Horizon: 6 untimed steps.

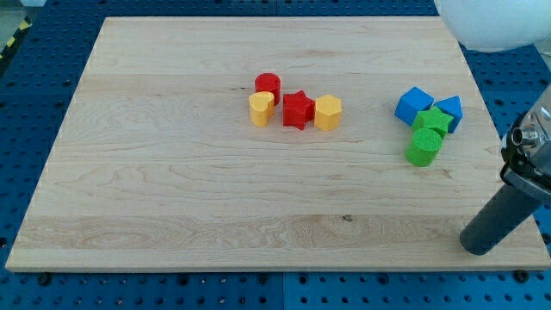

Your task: Move green star and blue cube up and right a bit

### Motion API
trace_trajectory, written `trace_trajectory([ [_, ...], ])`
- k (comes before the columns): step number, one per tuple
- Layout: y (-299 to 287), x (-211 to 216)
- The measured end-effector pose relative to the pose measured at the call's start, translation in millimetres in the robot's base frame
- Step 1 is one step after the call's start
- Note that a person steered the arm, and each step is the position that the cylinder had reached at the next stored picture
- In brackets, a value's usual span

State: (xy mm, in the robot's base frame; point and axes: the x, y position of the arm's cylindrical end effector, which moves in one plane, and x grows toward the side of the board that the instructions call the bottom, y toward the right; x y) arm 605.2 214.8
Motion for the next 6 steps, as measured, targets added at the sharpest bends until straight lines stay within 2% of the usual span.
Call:
trace_trajectory([
  [1,0.0,-0.3],
  [3,8.5,-76.3],
  [5,12.1,-133.4],
  [6,12.1,-139.0],
])
